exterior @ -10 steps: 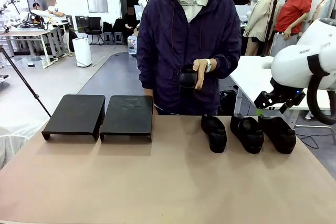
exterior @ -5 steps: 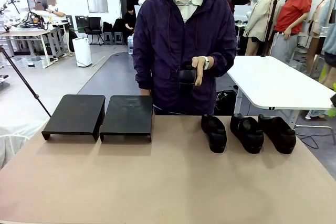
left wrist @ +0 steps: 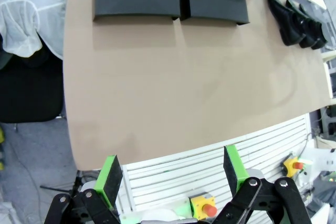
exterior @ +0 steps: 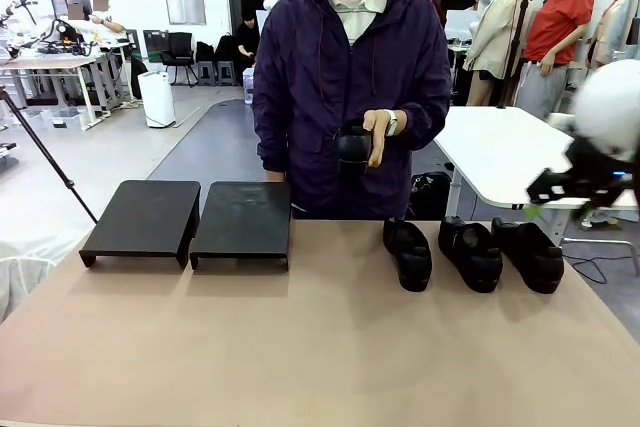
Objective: Organize the shoes by placing them on the stand.
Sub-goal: Pick up one Shoe and place it in the middle of the table.
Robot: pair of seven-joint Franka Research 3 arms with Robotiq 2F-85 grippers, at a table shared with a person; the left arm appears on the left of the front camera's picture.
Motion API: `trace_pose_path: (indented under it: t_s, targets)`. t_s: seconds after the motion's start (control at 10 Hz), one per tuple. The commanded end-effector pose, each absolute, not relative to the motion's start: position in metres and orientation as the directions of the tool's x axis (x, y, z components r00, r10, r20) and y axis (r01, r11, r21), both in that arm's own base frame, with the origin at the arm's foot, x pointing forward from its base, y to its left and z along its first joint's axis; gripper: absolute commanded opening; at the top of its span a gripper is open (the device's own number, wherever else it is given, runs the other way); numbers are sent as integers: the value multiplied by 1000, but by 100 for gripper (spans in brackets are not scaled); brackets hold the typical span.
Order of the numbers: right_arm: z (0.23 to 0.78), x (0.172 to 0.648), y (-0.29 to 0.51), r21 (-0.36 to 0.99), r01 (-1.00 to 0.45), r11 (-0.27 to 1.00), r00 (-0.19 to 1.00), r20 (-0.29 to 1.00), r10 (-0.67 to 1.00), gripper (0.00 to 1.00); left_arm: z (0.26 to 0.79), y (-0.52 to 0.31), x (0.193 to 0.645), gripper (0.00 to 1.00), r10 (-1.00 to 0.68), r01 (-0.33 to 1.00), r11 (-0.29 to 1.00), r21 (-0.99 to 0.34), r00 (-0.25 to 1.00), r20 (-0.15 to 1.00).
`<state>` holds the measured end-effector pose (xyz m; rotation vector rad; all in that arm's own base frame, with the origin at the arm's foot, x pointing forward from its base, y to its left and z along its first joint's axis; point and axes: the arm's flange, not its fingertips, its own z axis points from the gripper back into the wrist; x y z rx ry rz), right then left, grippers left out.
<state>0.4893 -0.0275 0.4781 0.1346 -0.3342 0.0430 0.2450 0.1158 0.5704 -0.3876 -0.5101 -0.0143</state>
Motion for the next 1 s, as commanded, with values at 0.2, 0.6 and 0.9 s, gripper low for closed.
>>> trace_pose_path:
  t_s: [0.2, 0.6, 0.9]
  targets:
    - [463, 548, 19, -19, -93, 995, 956, 277, 95, 100, 570, 117, 245, 100, 74, 115, 929, -353, 873, 481]
    - [455, 548, 23, 3, -118, 993, 951, 288, 112, 100, 570, 117, 245, 100, 74, 115, 929, -353, 873, 481]
    - [429, 577, 16, 20, -58, 998, 935, 352, 47, 100, 570, 117, 245, 100, 74, 115, 929, -353, 873, 481]
